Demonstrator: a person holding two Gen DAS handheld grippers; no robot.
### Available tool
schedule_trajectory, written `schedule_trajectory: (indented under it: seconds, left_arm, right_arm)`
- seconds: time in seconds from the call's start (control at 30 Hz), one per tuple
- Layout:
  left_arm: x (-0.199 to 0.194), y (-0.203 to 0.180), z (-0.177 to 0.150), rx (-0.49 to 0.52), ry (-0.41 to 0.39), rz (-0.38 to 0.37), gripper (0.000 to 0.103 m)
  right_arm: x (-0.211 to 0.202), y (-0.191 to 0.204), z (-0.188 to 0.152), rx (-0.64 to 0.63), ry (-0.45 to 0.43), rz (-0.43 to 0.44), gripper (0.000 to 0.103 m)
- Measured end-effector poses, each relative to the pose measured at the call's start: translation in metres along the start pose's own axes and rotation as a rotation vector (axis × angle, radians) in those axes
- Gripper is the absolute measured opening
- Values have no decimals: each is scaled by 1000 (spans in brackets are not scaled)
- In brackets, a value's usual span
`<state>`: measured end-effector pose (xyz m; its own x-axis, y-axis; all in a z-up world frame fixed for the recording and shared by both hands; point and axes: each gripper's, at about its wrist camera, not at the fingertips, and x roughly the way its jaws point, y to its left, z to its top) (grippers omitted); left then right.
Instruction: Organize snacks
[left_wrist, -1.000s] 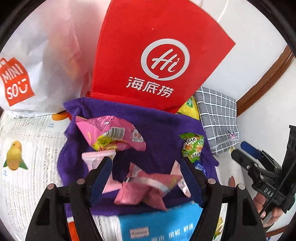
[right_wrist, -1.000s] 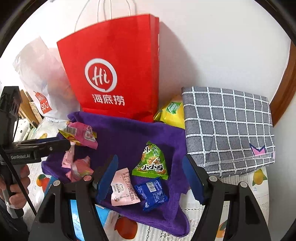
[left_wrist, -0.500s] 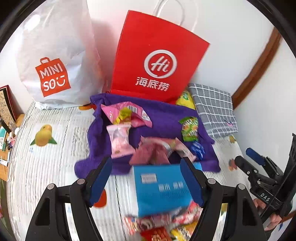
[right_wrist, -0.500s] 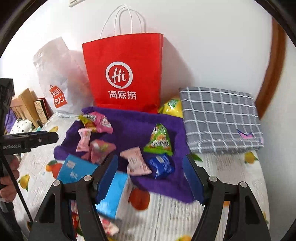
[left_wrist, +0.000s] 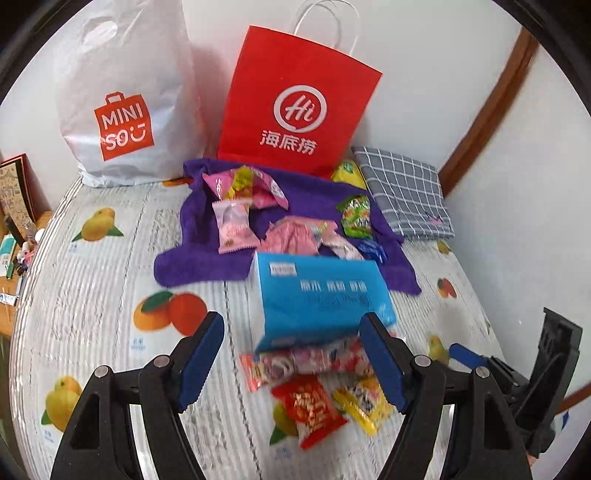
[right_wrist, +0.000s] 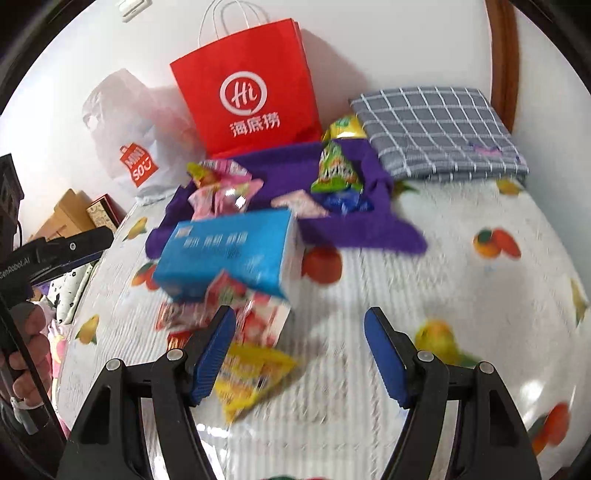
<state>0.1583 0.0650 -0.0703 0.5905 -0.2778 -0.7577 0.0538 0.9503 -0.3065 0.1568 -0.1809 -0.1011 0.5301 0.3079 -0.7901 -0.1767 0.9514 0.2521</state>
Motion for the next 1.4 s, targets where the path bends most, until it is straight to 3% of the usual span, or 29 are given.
schedule_trajectory:
  seconds: [0.2,0.47,0.6,0.7,0.73,0.77,0.93,1.13,1.33,1.4]
  left_arm:
    - [-3,0,-22,12,21,-2,74]
    - [-7,14,-42,16,35,30,74]
    - [-4,23,-49,2,55,44,74]
    - [0,28,-54,-14,67,49,74]
    - [1,28,-55,-17,70,50,74]
    - [4,27,-57,-17,76,51,74]
    - [18,21,-66,-1,93,54,74]
    - [43,4,-76,-4,136,5,74]
    - [66,-17,-84,24,186,24,74]
    - [68,-20,-86,32,166,52,74]
  right_arm:
    - [15,18,-30,3,29,60,76]
    - [56,26,-39,37,86,35,76]
    - [63,32,-39,11,46,-1,76]
    - [62,32,-41,-8,35,-8,66]
    - [60,31,-42,-16,35,-1,58]
    - [59,30,-42,-20,36,8,50]
    - [39,8,-42,-31,-8,-38,48]
    - [22,-26,-42,-65,-67,-116,48]
    - [34,-43,-44,-45,-48,-82,47]
    - [34,-47,-44,-30,-48,-47,47]
